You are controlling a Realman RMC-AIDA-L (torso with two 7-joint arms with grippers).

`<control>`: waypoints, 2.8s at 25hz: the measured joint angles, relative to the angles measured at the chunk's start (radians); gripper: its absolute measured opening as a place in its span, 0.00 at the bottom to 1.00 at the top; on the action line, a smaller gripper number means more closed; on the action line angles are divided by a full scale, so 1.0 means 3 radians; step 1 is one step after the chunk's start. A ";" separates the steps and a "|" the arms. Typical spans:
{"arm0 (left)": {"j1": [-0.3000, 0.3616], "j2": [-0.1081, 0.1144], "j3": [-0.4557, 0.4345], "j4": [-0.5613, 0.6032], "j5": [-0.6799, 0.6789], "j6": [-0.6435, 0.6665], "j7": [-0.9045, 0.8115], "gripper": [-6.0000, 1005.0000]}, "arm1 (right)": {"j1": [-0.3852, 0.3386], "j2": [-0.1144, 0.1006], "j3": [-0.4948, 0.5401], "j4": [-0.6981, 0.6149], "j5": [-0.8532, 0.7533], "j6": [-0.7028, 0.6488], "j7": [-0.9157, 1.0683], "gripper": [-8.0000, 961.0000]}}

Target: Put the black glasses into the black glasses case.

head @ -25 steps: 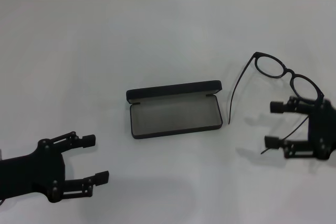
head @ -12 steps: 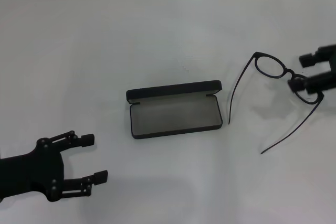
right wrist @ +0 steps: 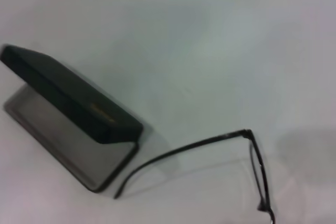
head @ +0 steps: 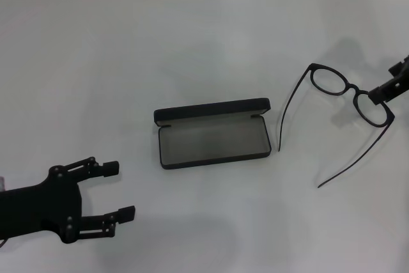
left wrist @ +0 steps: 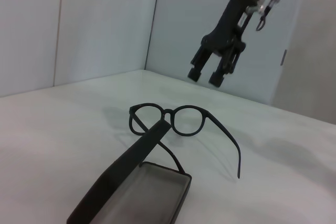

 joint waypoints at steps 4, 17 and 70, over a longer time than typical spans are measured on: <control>-0.0025 -0.0004 -0.0003 -0.0013 0.0005 0.0000 0.0001 0.85 | 0.0040 0.0070 -0.0074 0.0259 -0.0181 0.0329 -0.0010 0.84; -0.0033 -0.0005 -0.0021 -0.0001 0.0036 -0.0005 0.0003 0.84 | 0.0106 0.0179 -0.0147 0.0743 -0.0221 0.0986 -0.0006 0.83; -0.0036 0.0018 -0.0021 -0.0001 0.0026 -0.0071 -0.0023 0.81 | 0.0087 0.0159 0.0054 0.0534 -0.0245 0.0952 0.0016 0.08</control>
